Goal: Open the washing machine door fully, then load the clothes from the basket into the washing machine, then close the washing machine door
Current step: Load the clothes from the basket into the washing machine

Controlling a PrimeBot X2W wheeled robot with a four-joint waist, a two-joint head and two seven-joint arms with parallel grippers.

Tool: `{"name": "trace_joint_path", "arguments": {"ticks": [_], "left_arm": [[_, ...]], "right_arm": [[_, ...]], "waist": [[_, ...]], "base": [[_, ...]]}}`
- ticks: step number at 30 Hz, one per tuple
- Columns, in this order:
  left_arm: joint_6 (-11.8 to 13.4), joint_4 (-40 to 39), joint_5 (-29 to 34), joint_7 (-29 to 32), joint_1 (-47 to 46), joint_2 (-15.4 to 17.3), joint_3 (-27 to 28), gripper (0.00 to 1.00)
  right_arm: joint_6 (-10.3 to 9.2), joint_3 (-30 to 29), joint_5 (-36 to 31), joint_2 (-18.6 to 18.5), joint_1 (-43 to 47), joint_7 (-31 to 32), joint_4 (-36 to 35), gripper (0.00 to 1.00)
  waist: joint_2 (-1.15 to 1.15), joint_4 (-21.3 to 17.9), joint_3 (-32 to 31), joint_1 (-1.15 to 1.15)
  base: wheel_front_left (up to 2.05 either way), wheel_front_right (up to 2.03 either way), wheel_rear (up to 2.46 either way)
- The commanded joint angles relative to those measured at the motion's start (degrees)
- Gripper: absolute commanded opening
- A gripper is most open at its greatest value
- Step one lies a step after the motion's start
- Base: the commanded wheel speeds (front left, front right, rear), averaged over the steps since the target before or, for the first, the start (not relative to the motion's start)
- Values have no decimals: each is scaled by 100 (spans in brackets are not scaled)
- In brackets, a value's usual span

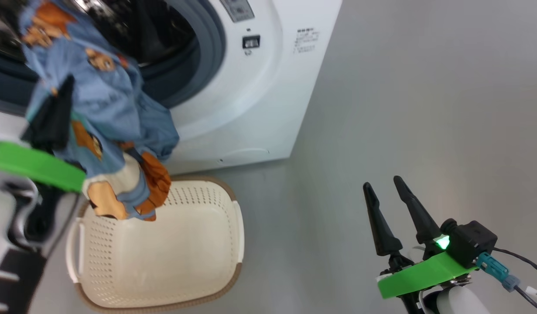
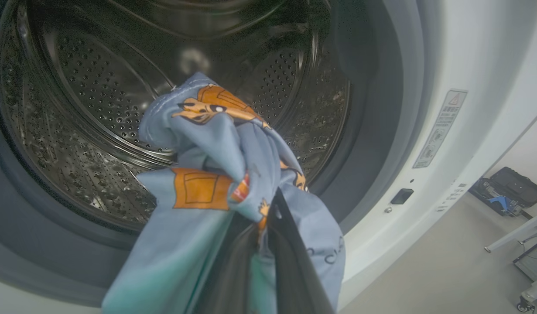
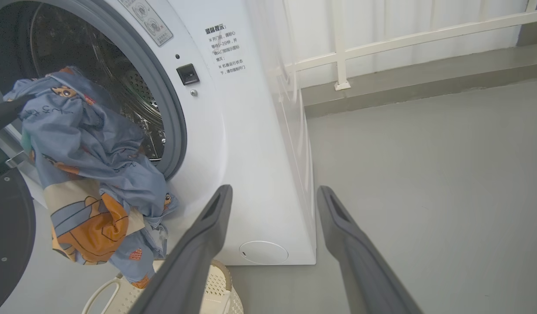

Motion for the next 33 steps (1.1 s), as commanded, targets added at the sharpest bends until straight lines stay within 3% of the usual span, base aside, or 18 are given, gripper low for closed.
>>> {"name": "trace_joint_path", "arguments": {"ticks": [1, 12, 21, 27, 33], "left_arm": [[-34, -20, -19, -5, -375, 311, 194, 0], [-45, 427, -93, -68, -1626, 1037, -240, 0], [-45, 649, -80, -60, -2408, 1496, -396, 0], [-21, 669, 41, -555, -2981, 1510, -7, 0], [-21, 303, 275, -697, -2995, 1358, 830, 0]], "right_arm": [[26, 184, -47, -38, -85, -46, -200, 100], [26, 494, 29, -38, 107, -46, -816, 100], [26, 819, 180, -38, 275, -46, -1125, 100], [26, 895, 246, -38, 409, -46, -1224, 100], [26, 912, 271, -38, 402, -46, -1234, 100]], "waist": [[0, -267, 469, 0], [0, -854, 1501, 0], [0, -1321, 1907, 0], [0, -1510, 2012, 0], [0, -1498, 2020, 0]], "base": [[0, 0, 0], [0, 0, 0], [0, 0, 0], [0, 0, 0], [0, 0, 0]]}}
